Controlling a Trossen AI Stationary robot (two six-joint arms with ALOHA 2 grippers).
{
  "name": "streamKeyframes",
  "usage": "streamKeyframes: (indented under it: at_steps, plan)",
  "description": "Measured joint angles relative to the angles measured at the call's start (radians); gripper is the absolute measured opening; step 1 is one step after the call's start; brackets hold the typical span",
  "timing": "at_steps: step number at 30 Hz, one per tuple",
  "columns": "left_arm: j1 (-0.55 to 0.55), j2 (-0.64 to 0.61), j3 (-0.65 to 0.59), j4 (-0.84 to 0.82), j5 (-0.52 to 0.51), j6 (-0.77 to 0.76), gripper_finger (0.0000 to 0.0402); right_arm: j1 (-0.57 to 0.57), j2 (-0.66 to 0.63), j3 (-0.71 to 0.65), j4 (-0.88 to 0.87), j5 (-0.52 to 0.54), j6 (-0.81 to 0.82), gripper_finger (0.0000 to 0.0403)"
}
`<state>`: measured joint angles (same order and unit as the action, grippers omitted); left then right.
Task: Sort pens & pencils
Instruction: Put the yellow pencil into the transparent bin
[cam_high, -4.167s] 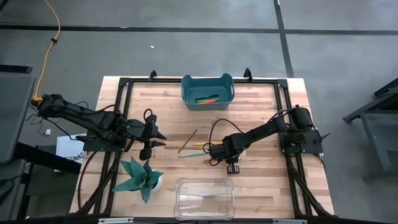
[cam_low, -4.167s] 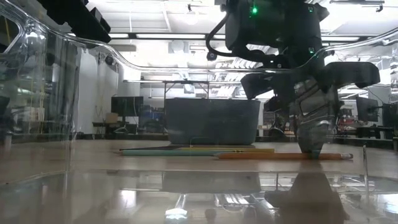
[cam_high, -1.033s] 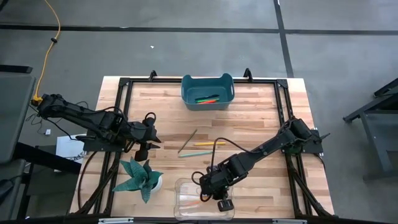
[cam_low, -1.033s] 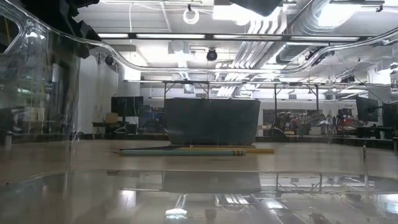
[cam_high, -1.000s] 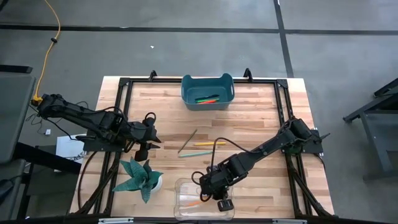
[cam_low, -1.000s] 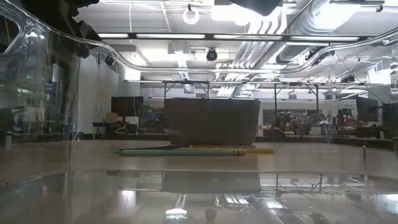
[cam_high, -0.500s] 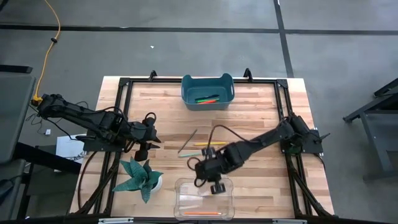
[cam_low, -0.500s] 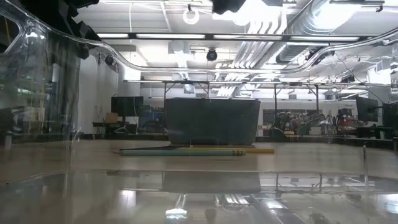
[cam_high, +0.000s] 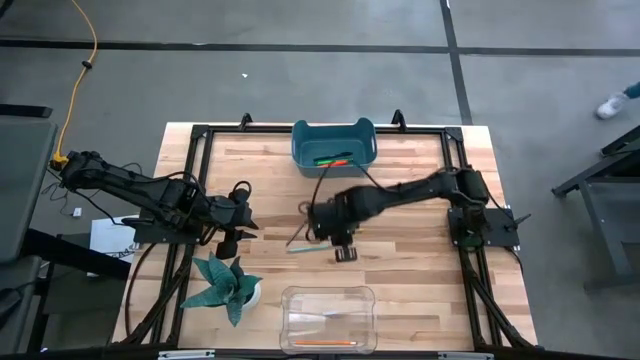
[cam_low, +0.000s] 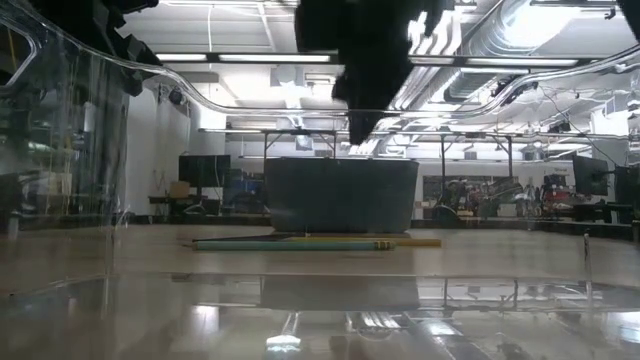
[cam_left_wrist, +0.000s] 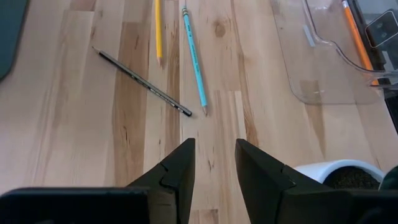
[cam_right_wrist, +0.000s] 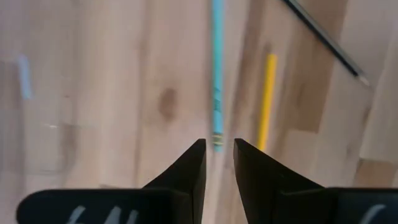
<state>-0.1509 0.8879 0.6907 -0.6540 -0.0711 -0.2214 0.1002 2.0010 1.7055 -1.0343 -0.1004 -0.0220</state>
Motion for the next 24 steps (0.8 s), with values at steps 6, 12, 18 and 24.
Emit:
streamKeyframes:
  at_steps: [6,12,18,24]
  plan:
    - [0.0,0.0,0.0,0.002,-0.006,0.005,0.0104,-0.088,0.0,-0.083,0.019,-0.044,-0.006,0.0073]
    - [0.0,0.0,0.0,0.003,-0.043,0.015,0.0104,-0.127,0.0,-0.181,0.027,-0.087,-0.009,0.0073]
    - [0.0,0.0,0.0,0.013,-0.053,0.009,0.0104,-0.121,0.0,-0.248,0.06,-0.103,-0.007,0.0073]
    - [0.0,0.0,0.0,0.013,-0.053,-0.001,0.0104,-0.106,0.0,-0.281,0.104,-0.111,-0.018,0.0073]
